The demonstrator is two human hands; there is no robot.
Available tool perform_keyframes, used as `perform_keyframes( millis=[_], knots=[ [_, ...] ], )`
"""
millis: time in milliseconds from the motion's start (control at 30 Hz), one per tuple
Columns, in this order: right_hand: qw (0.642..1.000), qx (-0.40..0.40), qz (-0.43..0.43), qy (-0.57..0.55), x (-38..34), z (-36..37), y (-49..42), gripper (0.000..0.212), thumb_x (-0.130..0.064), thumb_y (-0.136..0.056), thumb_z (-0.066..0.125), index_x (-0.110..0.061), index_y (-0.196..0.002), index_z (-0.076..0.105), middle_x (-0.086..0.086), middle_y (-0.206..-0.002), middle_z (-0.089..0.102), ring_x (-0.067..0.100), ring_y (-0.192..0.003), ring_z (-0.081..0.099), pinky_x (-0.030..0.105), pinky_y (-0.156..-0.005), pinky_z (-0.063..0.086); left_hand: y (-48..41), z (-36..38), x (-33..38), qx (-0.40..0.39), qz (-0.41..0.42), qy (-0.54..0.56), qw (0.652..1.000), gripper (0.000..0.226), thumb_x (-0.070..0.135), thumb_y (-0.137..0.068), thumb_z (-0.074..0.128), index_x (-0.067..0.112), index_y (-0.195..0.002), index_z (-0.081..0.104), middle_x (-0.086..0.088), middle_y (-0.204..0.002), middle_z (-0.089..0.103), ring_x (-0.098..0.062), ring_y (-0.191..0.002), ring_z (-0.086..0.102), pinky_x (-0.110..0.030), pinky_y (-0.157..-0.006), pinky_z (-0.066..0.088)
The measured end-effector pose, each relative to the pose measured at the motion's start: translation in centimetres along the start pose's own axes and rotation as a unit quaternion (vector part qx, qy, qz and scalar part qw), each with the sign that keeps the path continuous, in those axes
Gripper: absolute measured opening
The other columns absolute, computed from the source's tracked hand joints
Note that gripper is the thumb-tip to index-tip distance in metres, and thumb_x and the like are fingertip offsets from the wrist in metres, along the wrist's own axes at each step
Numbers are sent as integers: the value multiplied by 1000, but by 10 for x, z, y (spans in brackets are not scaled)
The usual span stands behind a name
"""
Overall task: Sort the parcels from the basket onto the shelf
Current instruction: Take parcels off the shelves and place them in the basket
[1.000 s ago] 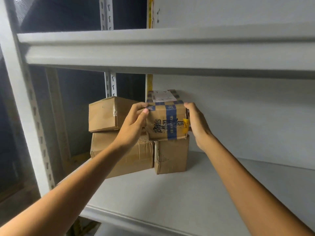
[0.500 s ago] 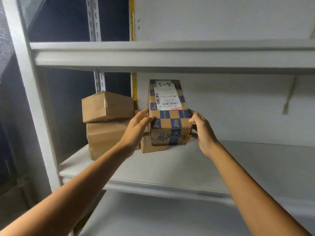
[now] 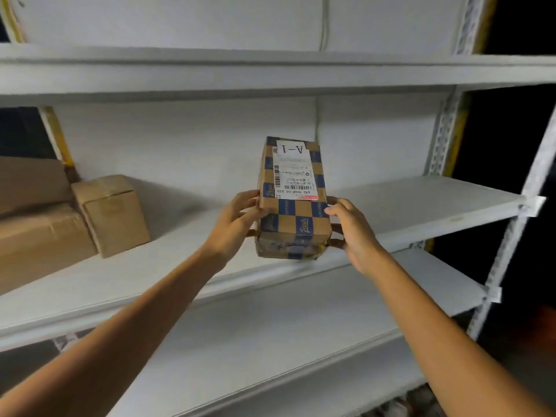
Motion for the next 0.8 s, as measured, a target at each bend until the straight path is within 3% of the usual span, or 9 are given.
perform_keyframes(
  millis=[100, 167, 233, 333, 467, 533, 667, 800],
  knots=[
    [997, 72, 1, -12, 4, -66, 17, 14, -39, -95, 55, -29, -105, 58, -2, -102, 69, 13, -90, 67, 23, -56, 52, -23, 63, 3, -59, -8, 15, 998, 33, 18, -95, 51, 18, -128, 51, 1, -118, 63, -10, -103, 62, -26, -72, 50],
    [993, 120, 4, -2, 7, -113, 31, 24, -38, -93, 58, -27, -115, 57, -1, -106, 69, 15, -93, 68, 27, -61, 55, -38, 111, 1, -105, -15, 32, 994, 32, 18, -94, 52, 21, -125, 53, 0, -116, 64, -13, -102, 63, -28, -73, 49],
    [986, 168, 15, 5, 9, -160, 46, 32, -32, -94, 58, -26, -125, 56, 0, -110, 69, 19, -100, 66, 37, -77, 56, -49, 163, -4, -159, -28, 56, 985, 40, 16, -90, 57, 23, -128, 48, 0, -116, 64, -16, -100, 63, -27, -71, 49],
    [971, 237, 22, -2, 20, -231, 76, 21, -22, -94, 56, -30, -111, 64, -6, -102, 72, 19, -101, 66, 39, -80, 54, -59, 248, -12, -257, -45, 83, 962, 62, 19, -82, 68, 26, -136, 38, 1, -119, 61, -14, -99, 65, -26, -72, 50],
    [932, 356, 68, 6, 39, -304, 127, 23, -21, -92, 58, -25, -115, 59, 3, -115, 66, 21, -104, 64, 46, -84, 55, -58, 351, -29, -391, -31, 84, 916, 62, 24, -73, 69, 34, -129, 45, 17, -109, 66, -3, -99, 64, -26, -77, 55],
    [906, 413, 86, 22, 48, -332, 156, 24, -23, -92, 59, -24, -116, 56, 4, -115, 65, 20, -100, 66, 42, -79, 56, -52, 401, -39, -450, -53, 80, 888, 72, 28, -65, 68, 32, -132, 42, 5, -119, 63, -11, -107, 61, -35, -87, 53],
    [862, 486, 133, 60, 77, -361, 225, 29, -29, -91, 61, -25, -119, 53, 2, -115, 64, 18, -98, 66, 33, -69, 57, -14, 487, -68, -548, -104, 86, 825, 70, 28, -66, 68, 25, -132, 45, 2, -106, 71, -14, -93, 69, -31, -73, 56],
    [818, 546, 171, 60, 107, -376, 295, 27, -24, -91, 60, -22, -117, 53, -5, -107, 61, 15, -99, 62, 31, -76, 54, 42, 555, -103, -630, -139, 57, 762, 65, 31, -75, 73, 18, -133, 48, -4, -123, 65, -22, -107, 65, -43, -90, 52]
  ],
)
Point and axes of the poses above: each hand's wrist, its own y-axis away from the middle knuckle, its own z-axis out of the palm, x = y × z, the point moved 1 cm from there along -y, towards the middle knuckle
